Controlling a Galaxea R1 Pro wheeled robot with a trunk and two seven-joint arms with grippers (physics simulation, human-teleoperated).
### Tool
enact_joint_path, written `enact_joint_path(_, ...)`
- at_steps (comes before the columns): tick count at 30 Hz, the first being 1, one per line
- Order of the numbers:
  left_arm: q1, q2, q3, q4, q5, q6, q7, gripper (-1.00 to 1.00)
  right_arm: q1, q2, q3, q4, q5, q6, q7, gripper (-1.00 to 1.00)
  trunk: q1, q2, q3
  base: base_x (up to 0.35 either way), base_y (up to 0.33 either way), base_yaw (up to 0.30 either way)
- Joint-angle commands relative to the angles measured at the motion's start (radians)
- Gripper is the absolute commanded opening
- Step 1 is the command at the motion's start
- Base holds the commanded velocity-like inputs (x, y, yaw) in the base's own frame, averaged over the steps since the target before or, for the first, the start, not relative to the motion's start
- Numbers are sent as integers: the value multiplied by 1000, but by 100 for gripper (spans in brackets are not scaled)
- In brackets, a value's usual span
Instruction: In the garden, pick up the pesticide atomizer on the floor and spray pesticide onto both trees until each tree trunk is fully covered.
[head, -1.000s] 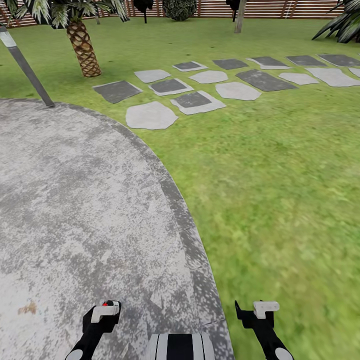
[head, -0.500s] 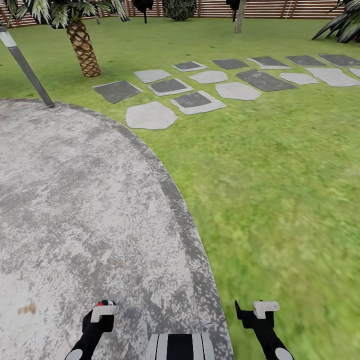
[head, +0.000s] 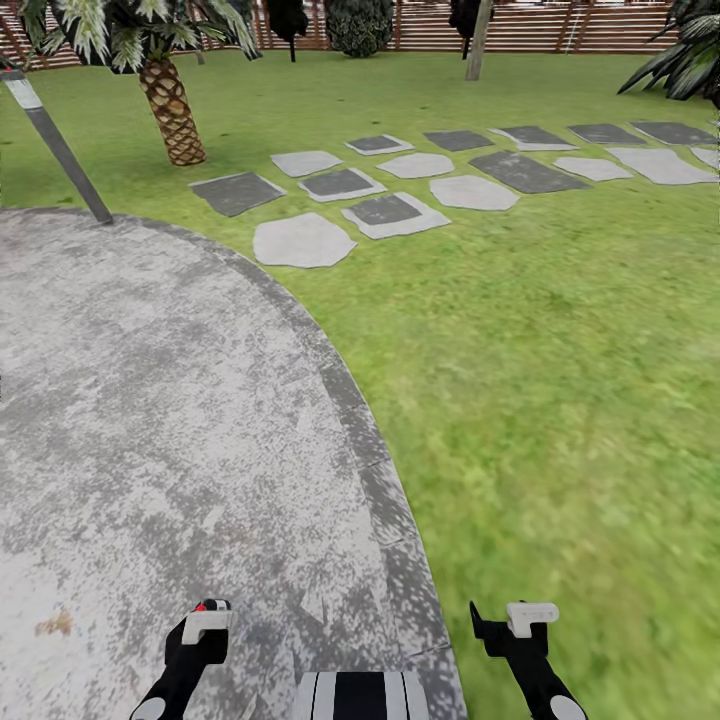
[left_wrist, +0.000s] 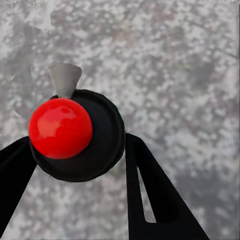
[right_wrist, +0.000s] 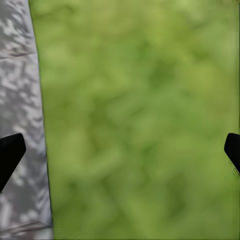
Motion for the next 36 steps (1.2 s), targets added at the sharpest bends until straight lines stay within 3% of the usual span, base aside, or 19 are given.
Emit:
enact_joint_path(1, 0, 0, 2, 1, -2, -3, 0, -100, 0, 0, 0, 0, 0, -3, 0, 100, -1, 0, 3, 0, 0, 0)
enact_joint_path(18, 0, -2, -1, 3, -2, 0, 0, -100, 0, 2, 3, 7, 2, -7, 0, 100, -8, 4, 69, 0, 0, 0)
enact_joint_path(20, 4, 0, 1, 9, 0, -1, 3, -100, 0, -3, 2, 87, 2, -52, 0, 100, -9, 5, 78, 0, 0, 0)
enact_joint_path(22, 45, 2, 5, 5, 5, -8, 9, -100, 1, -13, 1, 204, 1, -155, 0, 100, -10, 5, 88, 0, 0, 0)
enact_joint_path(29, 91, 3, 7, 6, 8, -16, 16, -100, 1, -18, 1, 403, 0, -345, 0, 100, -13, 7, 125, 0, 0, 0)
enact_joint_path(36, 120, 2, 8, -1, 10, -18, 16, -100, 1, -17, 2, 464, 2, -397, 0, 100, -16, 8, 163, 0, 0, 0)
